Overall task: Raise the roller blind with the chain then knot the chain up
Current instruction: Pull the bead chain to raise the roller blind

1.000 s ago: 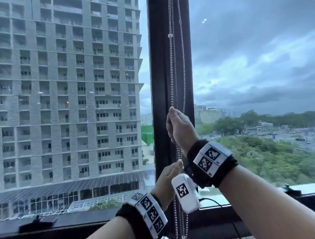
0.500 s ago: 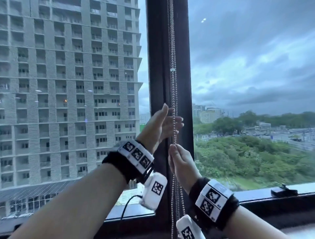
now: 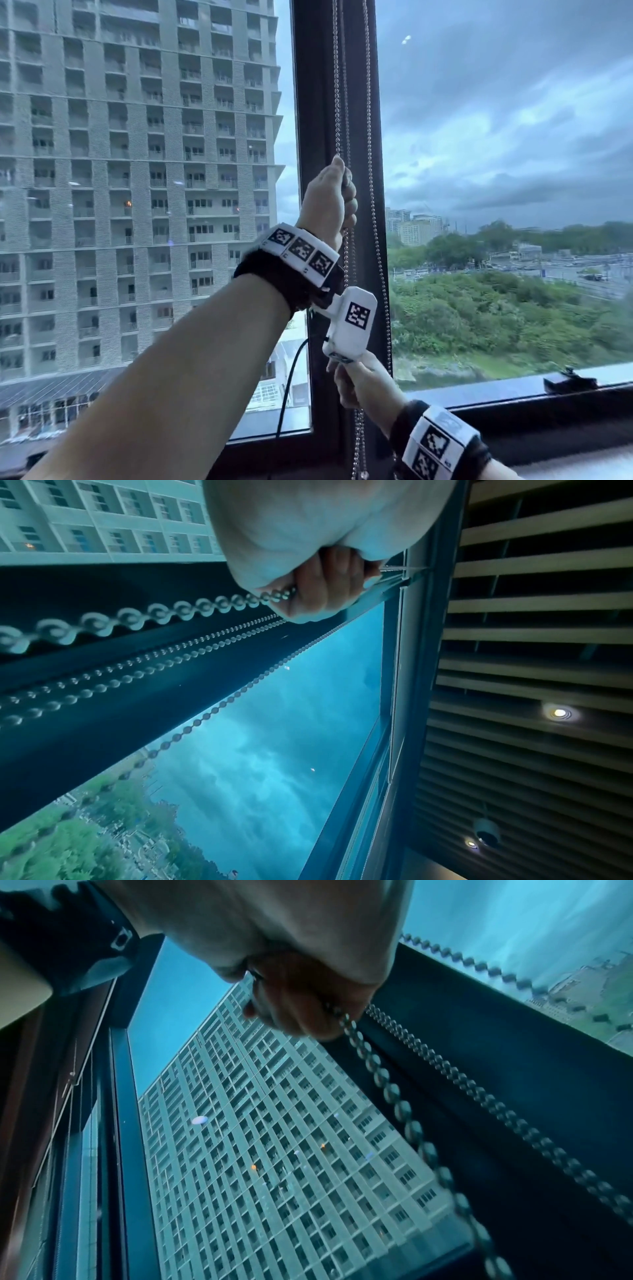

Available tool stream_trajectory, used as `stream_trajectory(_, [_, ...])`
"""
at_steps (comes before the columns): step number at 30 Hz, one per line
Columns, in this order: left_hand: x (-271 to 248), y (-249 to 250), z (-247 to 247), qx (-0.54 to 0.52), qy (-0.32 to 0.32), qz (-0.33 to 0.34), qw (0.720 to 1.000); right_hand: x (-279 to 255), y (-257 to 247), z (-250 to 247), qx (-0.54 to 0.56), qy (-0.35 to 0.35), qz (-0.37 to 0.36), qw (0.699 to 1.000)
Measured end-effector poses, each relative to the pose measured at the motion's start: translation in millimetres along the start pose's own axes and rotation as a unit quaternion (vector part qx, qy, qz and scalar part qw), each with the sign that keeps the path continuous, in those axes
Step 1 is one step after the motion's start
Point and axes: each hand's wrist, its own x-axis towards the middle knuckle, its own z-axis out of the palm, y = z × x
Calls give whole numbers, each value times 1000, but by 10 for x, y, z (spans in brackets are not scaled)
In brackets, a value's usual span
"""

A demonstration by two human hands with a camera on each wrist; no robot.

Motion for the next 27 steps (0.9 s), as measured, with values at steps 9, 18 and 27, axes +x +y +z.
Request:
stream_trajectory(9, [-180, -234, -183, 0, -30, -6, 1000, 334, -1000, -214, -31, 62, -135, 988])
stream_trajectory(18, [-569, -538, -240, 41, -48, -23, 998, 550, -1744, -220, -83, 83, -212, 970])
stream_trajectory(27, [-1130, -1161, -589, 152, -34, -123, 980, 585, -1778, -127, -3, 27, -156, 987])
